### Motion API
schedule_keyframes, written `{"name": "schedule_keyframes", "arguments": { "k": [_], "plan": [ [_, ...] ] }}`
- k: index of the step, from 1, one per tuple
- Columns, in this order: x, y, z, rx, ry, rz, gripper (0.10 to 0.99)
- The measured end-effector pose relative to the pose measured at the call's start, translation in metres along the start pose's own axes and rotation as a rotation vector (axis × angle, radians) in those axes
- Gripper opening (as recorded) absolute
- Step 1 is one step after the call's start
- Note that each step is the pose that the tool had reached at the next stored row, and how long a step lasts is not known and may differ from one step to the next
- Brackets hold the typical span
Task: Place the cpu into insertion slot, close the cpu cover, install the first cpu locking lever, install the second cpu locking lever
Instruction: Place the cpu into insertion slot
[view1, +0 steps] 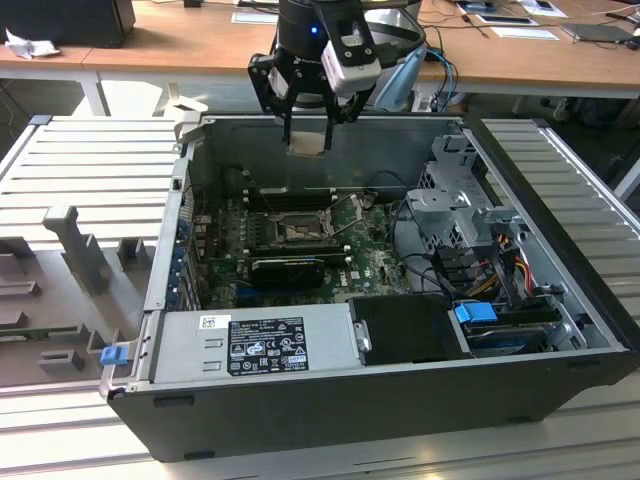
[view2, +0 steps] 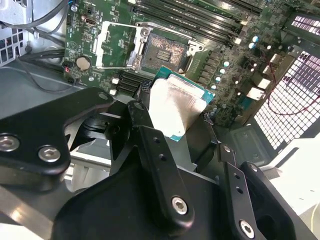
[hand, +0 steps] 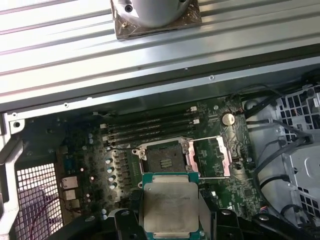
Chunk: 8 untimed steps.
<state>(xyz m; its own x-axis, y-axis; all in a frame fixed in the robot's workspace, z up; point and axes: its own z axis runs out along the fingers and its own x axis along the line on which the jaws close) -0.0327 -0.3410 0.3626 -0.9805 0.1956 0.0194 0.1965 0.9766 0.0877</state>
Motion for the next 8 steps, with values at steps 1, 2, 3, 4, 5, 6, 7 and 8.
{"name": "schedule_keyframes", "arguments": {
  "k": [1, 2, 3, 4, 5, 6, 7, 8],
  "plan": [
    [0.0, 0.0, 0.0001, 0.0, -0.0005, 0.005, 0.533],
    [0.0, 0.0, 0.0001, 0.0, -0.0009, 0.01, 0.533],
    [0.0, 0.0, 0.0001, 0.0, -0.0012, 0.014, 0.533],
    [0.0, 0.0, 0.0001, -0.001, -0.0018, 0.02, 0.533],
    [0.0, 0.0, 0.0002, -0.001, -0.002, 0.023, 0.533],
    [0.0, 0.0, 0.0002, -0.001, -0.0025, 0.028, 0.533],
    [0.0, 0.0, 0.0002, -0.001, -0.0029, 0.033, 0.533],
    [0.0, 0.0, 0.0002, -0.001, -0.0035, 0.039, 0.533]
  ]
}}
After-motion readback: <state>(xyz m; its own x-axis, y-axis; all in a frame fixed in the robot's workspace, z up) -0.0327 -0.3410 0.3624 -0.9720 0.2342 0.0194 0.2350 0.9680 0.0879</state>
